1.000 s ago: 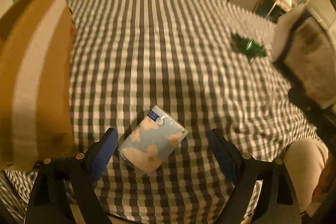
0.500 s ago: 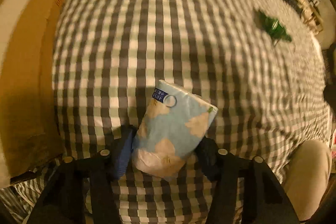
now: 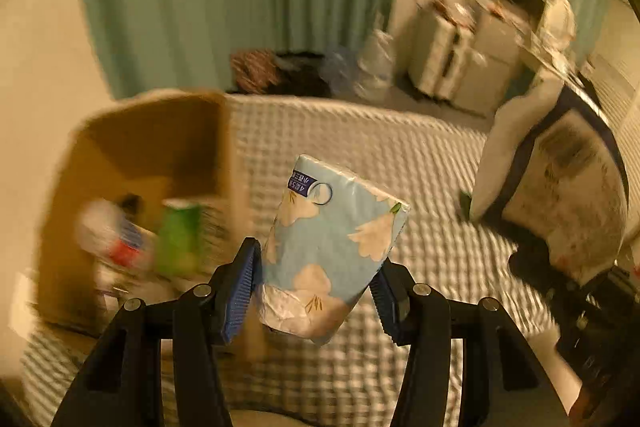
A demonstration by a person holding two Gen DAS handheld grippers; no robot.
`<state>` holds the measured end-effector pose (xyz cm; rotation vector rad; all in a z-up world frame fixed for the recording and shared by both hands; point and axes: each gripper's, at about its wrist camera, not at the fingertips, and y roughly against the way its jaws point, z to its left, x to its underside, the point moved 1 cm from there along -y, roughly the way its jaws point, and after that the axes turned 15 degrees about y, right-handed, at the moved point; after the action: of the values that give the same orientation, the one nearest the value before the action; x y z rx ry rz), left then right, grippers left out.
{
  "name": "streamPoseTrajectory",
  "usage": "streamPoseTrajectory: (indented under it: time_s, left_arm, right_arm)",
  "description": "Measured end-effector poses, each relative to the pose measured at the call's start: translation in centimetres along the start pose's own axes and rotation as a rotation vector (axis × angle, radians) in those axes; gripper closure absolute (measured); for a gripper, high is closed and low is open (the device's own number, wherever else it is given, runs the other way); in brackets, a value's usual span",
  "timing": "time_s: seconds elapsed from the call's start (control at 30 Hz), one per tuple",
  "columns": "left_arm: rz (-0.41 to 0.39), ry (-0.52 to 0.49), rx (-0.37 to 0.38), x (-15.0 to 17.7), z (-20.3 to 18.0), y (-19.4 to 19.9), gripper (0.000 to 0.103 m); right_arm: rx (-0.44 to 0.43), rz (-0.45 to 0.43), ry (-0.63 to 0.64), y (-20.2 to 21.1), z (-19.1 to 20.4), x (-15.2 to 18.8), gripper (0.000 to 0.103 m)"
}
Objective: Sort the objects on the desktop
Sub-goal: 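Carry the tissue pack and dark packet over the box with both tools, then open both tools to drop the tissue pack and dark packet into the box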
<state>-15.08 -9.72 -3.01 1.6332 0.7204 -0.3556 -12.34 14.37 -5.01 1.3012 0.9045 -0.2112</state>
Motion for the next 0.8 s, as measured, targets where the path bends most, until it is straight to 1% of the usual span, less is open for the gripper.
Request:
streamPoseTrajectory:
  time_s: [0.07, 0.17, 0.2, 0.23, 0.3, 0.4, 0.43, 0.47, 0.5, 0.53, 0.57, 0.6, 0.67, 0.7, 0.73, 0.8]
  left_arm:
    - [-0.032, 0.027, -0.035, -1.6, 2.8, 1.3, 0.049]
    - [-0.054, 0.068, -0.094, -3.0, 7.2, 2.3, 0.049]
    - [-0.053, 0.079, -0.121, -3.2, 8.6, 2.2, 0.049]
    - [-0.043, 0.093, -0.154, -3.2, 10.1, 1.7, 0.049]
    - [-0.033, 0.132, -0.198, -3.2, 12.0, 1.1, 0.049]
    - [-0.009, 0.176, -0.209, -2.9, 14.4, 0.1, 0.045]
    - [-0.006, 0.177, -0.219, -2.7, 14.7, -0.4, 0.039]
    - [-0.004, 0.176, -0.232, -2.6, 15.1, -0.6, 0.03]
    - [0.0, 0.182, -0.265, -2.5, 15.4, -1.0, 0.019]
    - [0.001, 0.186, -0.297, -2.3, 15.7, -1.3, 0.004]
    - [-0.009, 0.192, -0.31, -2.1, 15.9, -1.4, 0.003]
    - [-0.014, 0.196, -0.307, -1.9, 16.0, -1.5, 0.003]
    - [-0.003, 0.207, -0.289, -1.6, 15.8, -1.9, 0.003]
    - [0.002, 0.21, -0.283, -1.5, 15.6, -2.0, 0.003]
    - [0.004, 0.212, -0.287, -1.3, 15.3, -2.1, 0.003]
    - [0.006, 0.208, -0.292, -1.5, 14.5, -2.2, 0.003]
  right_arm:
    - [-0.044, -0.024, 0.057, -0.2, 3.2, -2.5, 0.084]
    - [-0.123, -0.03, 0.119, -1.7, 7.8, -5.4, 0.083]
    - [-0.137, -0.032, 0.137, -2.1, 8.9, -5.9, 0.083]
    - [-0.153, -0.03, 0.17, -2.8, 10.9, -7.0, 0.082]
    - [-0.179, -0.034, 0.202, -3.8, 13.2, -8.0, 0.08]
    - [-0.247, -0.012, 0.22, -6.2, 16.0, -9.4, 0.08]
    - [-0.261, -0.001, 0.209, -7.2, 16.6, -9.8, 0.076]
    - [-0.266, 0.005, 0.201, -7.8, 16.9, -10.0, 0.07]
    - [-0.255, 0.013, 0.188, -8.4, 17.0, -10.1, 0.047]
    - [-0.211, 0.014, 0.181, -8.8, 17.0, -10.3, 0.031]
    - [-0.178, -0.003, 0.182, -8.9, 16.8, -10.5, 0.022]
    - [-0.167, -0.026, 0.182, -8.8, 16.6, -10.4, 0.013]
    - [-0.166, -0.098, 0.153, -8.3, 15.8, -10.0, 0.012]
    - [-0.176, -0.116, 0.135, -8.2, 15.3, -10.0, 0.012]
    - [-0.192, -0.13, 0.106, -8.1, 14.7, -9.8, 0.012]
    - [-0.22, -0.122, 0.066, -8.0, 13.6, -9.4, 0.012]
